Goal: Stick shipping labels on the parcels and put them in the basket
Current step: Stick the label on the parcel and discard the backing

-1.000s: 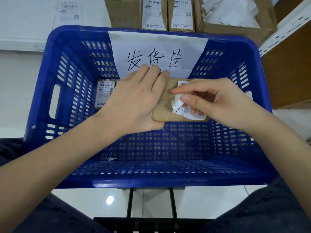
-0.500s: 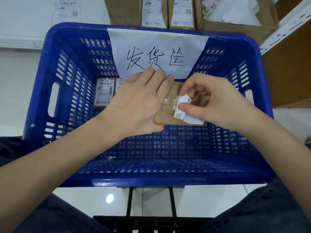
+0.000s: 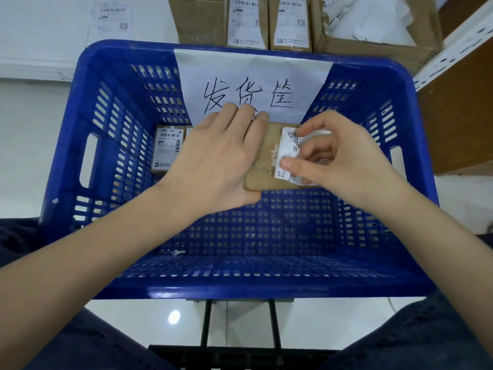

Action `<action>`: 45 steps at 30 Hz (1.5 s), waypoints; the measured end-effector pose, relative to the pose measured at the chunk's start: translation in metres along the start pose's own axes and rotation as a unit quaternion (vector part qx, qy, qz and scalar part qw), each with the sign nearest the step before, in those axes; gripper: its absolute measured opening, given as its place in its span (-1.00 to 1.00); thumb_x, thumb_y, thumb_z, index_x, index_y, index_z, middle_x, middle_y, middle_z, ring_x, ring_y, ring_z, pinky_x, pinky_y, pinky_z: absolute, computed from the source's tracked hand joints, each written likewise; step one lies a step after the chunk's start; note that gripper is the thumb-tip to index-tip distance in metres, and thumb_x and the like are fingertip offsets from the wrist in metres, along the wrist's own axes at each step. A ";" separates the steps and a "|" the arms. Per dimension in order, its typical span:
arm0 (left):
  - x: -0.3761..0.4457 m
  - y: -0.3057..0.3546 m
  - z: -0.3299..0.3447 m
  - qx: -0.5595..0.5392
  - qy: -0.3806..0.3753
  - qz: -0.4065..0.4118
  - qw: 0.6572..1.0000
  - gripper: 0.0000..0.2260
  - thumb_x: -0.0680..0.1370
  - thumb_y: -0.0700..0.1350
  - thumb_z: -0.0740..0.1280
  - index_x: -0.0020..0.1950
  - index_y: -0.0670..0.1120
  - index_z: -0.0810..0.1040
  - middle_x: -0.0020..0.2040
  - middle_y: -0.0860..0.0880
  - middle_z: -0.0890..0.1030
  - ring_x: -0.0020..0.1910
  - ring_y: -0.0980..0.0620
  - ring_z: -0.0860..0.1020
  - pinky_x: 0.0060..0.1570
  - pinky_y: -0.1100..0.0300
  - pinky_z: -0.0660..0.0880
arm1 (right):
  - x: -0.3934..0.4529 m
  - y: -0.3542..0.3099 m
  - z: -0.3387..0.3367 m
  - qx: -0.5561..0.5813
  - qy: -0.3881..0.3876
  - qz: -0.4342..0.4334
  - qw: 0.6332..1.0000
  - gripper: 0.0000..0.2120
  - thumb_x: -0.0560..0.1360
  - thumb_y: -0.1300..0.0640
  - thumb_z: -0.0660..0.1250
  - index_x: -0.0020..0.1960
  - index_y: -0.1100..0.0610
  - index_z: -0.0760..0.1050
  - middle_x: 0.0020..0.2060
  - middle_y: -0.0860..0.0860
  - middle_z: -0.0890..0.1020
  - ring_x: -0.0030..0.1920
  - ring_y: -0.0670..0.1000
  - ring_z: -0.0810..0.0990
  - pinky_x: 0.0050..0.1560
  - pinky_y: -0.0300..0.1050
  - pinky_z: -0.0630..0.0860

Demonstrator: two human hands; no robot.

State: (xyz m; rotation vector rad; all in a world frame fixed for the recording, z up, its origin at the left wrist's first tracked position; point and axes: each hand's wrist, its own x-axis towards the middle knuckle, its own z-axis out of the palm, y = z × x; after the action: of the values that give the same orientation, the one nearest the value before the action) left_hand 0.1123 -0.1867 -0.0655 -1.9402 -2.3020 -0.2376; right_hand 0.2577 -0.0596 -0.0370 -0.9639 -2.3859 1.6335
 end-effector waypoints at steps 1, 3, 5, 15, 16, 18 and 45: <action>0.000 0.000 0.000 -0.001 0.003 -0.006 1.000 -0.23 0.16 0.10 0.51 0.20 -0.34 0.48 -0.01 -0.24 0.55 -0.10 -0.22 0.52 -0.19 0.00 0.50 | 0.000 0.001 0.003 0.008 0.004 0.003 1.000 -0.73 0.39 0.14 0.49 -0.01 0.10 0.45 -0.40 -0.03 0.64 -0.32 0.02 0.65 -0.21 -0.12 0.62; 0.001 0.001 0.000 0.000 0.009 -0.017 1.000 -0.23 0.16 0.10 0.49 0.22 -0.34 0.47 -0.01 -0.24 0.54 -0.09 -0.21 0.51 -0.18 0.00 0.49 | 0.000 0.001 0.008 0.032 0.014 0.010 0.999 -0.85 0.44 0.18 0.44 -0.10 0.07 0.47 -0.44 -0.03 0.62 -0.39 -0.05 0.63 -0.27 -0.25 0.59; 0.001 0.002 -0.001 0.003 0.016 -0.032 0.999 -0.23 0.17 0.10 0.48 0.22 -0.34 0.46 0.00 -0.23 0.54 -0.08 -0.21 0.51 -0.14 -0.01 0.45 | 0.000 0.000 0.011 0.054 0.035 0.011 0.998 -0.87 0.47 0.21 0.41 -0.15 0.05 0.47 -0.46 -0.05 0.60 -0.43 -0.12 0.61 -0.31 -0.32 0.55; -0.005 0.019 0.005 0.108 -0.034 -0.005 0.994 0.02 0.11 0.22 0.55 0.34 -0.40 0.34 0.13 -0.30 0.53 0.14 -0.27 0.51 0.35 -0.13 0.28 | -0.008 -0.002 0.031 0.005 0.015 -0.063 0.998 -0.82 0.53 0.29 0.32 -0.21 0.08 0.49 -0.33 0.07 0.60 -0.24 0.10 0.58 -0.13 0.13 0.54; -0.006 0.020 0.006 0.091 -0.030 -0.012 0.995 0.00 0.13 0.21 0.54 0.34 -0.40 0.35 0.11 -0.28 0.54 0.10 -0.26 0.52 0.30 -0.11 0.30 | -0.009 -0.002 0.031 0.002 0.009 -0.067 0.998 -0.81 0.53 0.29 0.31 -0.21 0.07 0.49 -0.33 0.08 0.60 -0.24 0.10 0.58 -0.13 0.14 0.54; -0.006 0.020 0.005 0.065 -0.021 -0.033 0.997 -0.03 0.16 0.21 0.53 0.34 -0.40 0.37 0.06 -0.26 0.55 0.00 -0.23 0.53 0.12 -0.04 0.29 | -0.008 -0.002 0.029 -0.001 0.015 -0.068 0.998 -0.85 0.54 0.27 0.31 -0.19 0.12 0.52 -0.32 0.11 0.61 -0.23 0.14 0.59 -0.14 0.15 0.55; 0.005 0.003 -0.007 0.015 0.051 -0.049 0.997 -0.19 0.18 0.22 0.43 0.25 -0.30 0.47 0.02 -0.20 0.57 -0.07 -0.18 0.52 -0.06 0.06 0.25 | -0.008 -0.016 0.003 0.107 0.142 -0.036 0.983 -0.77 0.49 0.38 0.33 -0.28 0.13 0.52 -0.49 -0.06 0.57 -0.47 -0.13 0.55 -0.46 -0.39 0.44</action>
State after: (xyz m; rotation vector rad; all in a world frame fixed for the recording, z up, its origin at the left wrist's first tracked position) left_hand 0.1144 -0.1828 -0.0577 -1.7594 -2.3238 -0.3014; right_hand 0.2554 -0.0699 -0.0228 -0.9831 -1.9922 1.5654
